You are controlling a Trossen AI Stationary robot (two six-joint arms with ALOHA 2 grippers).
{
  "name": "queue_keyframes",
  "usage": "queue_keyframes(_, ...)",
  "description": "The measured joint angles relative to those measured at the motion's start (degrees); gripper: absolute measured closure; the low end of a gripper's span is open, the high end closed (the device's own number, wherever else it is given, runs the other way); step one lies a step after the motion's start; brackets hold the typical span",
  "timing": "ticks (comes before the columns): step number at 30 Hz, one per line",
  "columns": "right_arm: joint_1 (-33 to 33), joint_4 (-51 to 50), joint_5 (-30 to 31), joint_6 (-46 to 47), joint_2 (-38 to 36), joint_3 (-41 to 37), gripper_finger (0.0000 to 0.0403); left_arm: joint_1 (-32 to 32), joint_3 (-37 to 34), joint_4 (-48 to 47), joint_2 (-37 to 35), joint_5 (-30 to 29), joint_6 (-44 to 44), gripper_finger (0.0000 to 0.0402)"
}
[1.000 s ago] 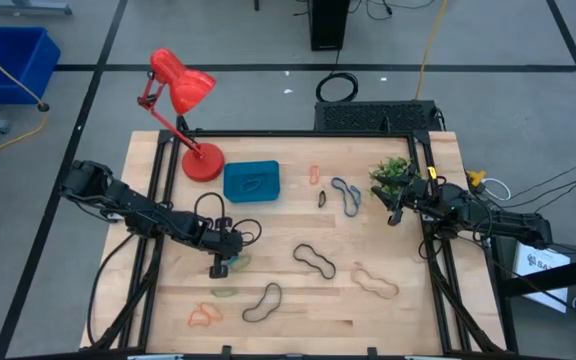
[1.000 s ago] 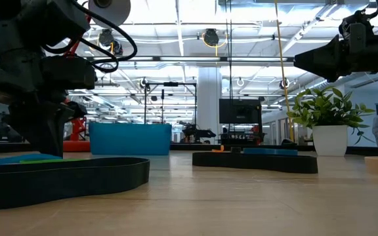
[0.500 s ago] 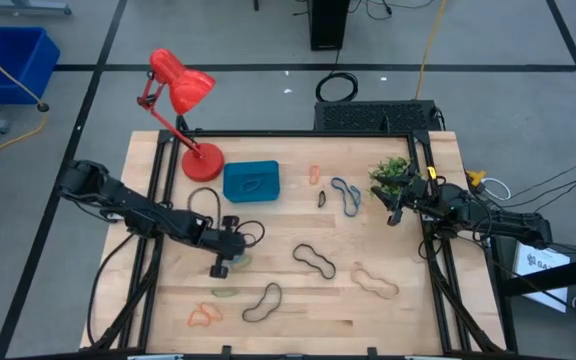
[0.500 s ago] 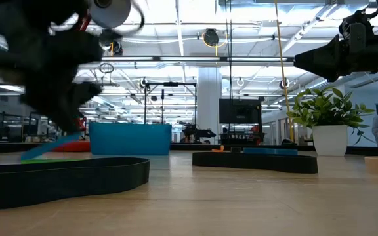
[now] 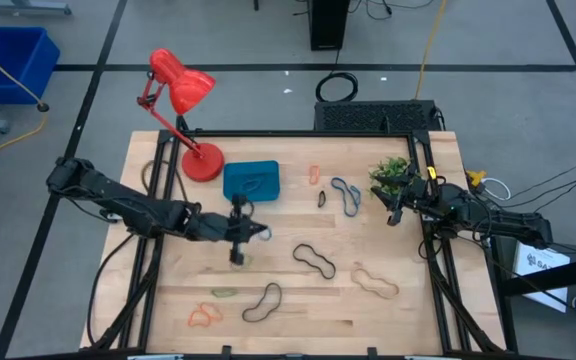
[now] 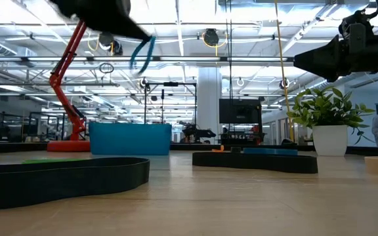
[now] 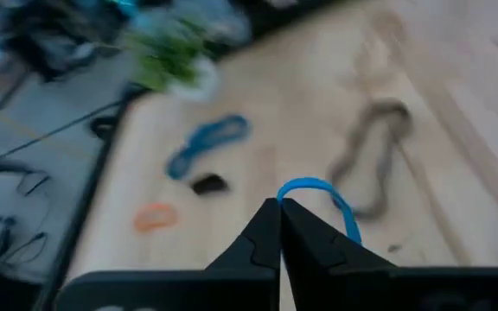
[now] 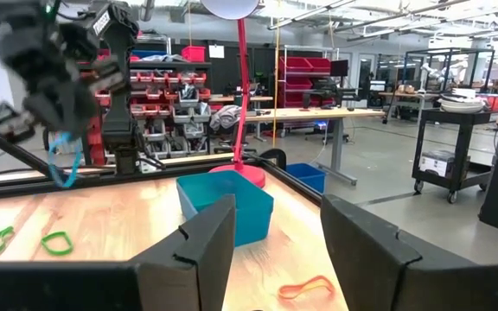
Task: Pick and place rubber bands into bin
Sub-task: Put the blue rubber band into the blue bin
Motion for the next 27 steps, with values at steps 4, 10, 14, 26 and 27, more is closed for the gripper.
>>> queue_keyframes(4, 0.0, 0.2, 0.0, 0.0, 0.3, 0.0, 0.0234, 1.9, 2.2, 0.3, -0.4, -1.3, -4.3, 0.0395)
queue_keyframes(10, 0.0, 0.2, 0.0, -0.2, 0.4, 0.0, 0.0234, 4.9, 3.5, 0.6, -0.6, -1.6, -4.9, 0.0397)
queue_keyframes(14, 0.0, 0.2, 0.0, -0.4, 0.4, 0.0, 0.0234, 7.9, 3.6, 2.1, -0.8, -2.8, -5.8, 0.0398)
queue_keyframes(26, 0.0, 0.2, 0.0, -0.5, 0.4, 0.0, 0.0234, 18.1, 3.6, -6.1, -0.8, -10.6, -8.2, 0.0398)
queue_keyframes(27, 0.0, 0.2, 0.0, -0.7, 0.4, 0.0, 0.0234, 19.0, 3.6, -7.5, -0.8, -10.6, -8.7, 0.0398)
